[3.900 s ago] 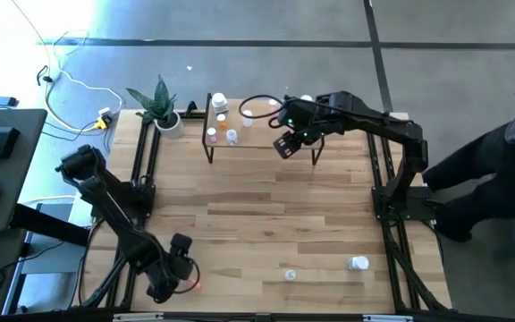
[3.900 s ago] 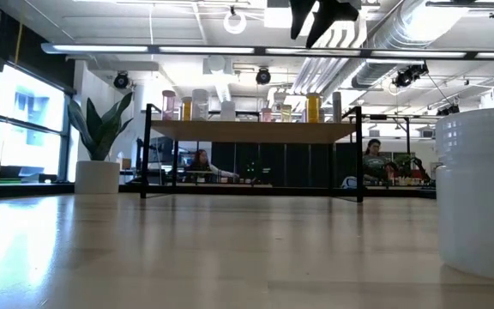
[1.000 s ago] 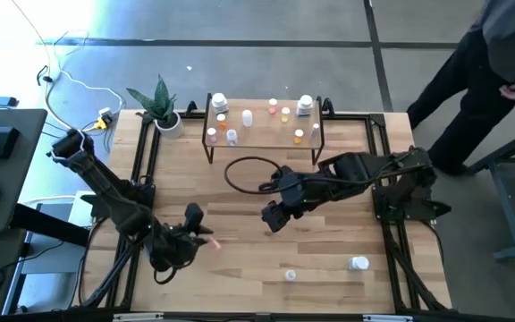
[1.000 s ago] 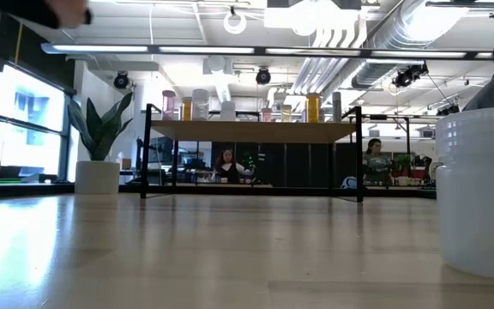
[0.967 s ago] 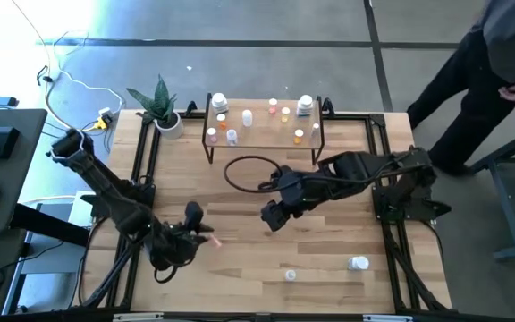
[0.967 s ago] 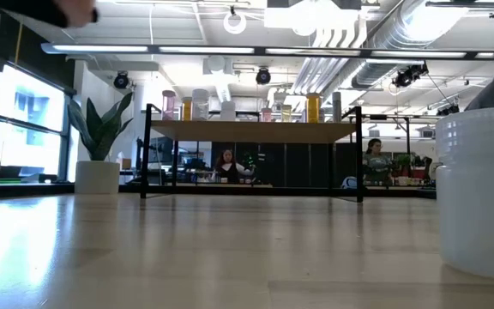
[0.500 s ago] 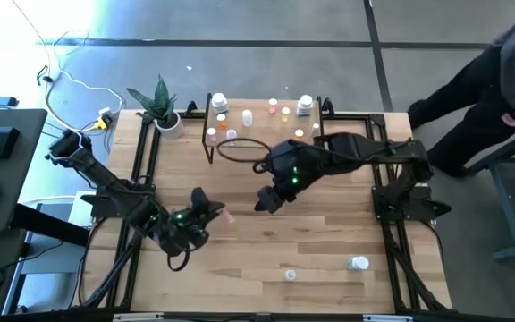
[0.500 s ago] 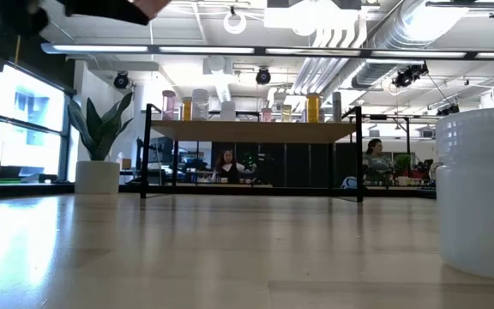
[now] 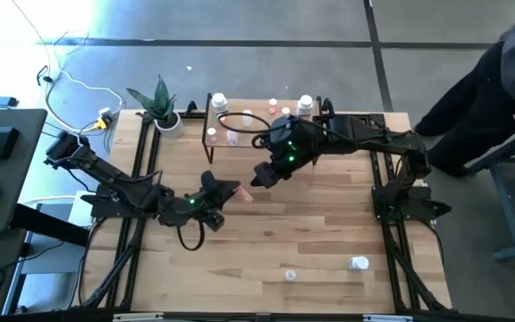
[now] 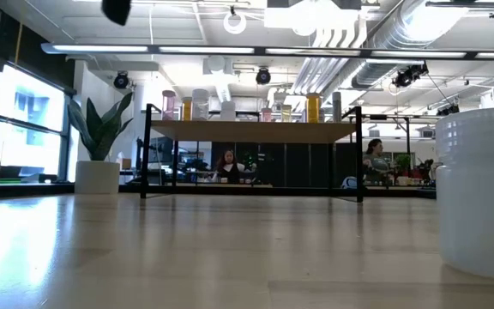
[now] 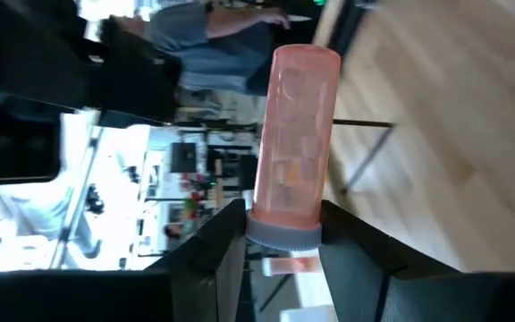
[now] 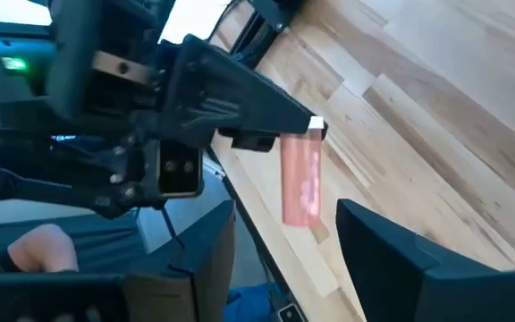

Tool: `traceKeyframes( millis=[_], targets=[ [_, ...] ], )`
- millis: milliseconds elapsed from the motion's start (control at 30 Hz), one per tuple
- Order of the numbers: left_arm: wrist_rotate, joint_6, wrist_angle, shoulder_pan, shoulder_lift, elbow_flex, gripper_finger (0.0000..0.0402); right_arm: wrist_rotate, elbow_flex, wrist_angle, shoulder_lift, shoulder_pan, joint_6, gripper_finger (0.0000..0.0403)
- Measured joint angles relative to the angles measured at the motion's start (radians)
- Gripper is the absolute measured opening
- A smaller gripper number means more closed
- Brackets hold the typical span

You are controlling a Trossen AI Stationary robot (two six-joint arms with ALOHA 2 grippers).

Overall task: Pick and place medicine bottles onto shelf by color
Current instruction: Put the pink transparent pill bottle on the shelf

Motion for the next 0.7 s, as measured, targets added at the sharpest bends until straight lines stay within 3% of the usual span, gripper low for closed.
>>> traceKeyframes(
  millis=[500,700],
  targets=[
    [0.134,0.198,0.258,0.111,0.000,0.000,0.0120,-0.002,0.000,0.016,0.010,-0.045,0.012,0.0188],
    [0.179,0.262,0.289,0.140,0.001,0.000,0.0120,-0.067,-0.002,0.024,0.033,-0.045,0.016,0.0188]
  ],
)
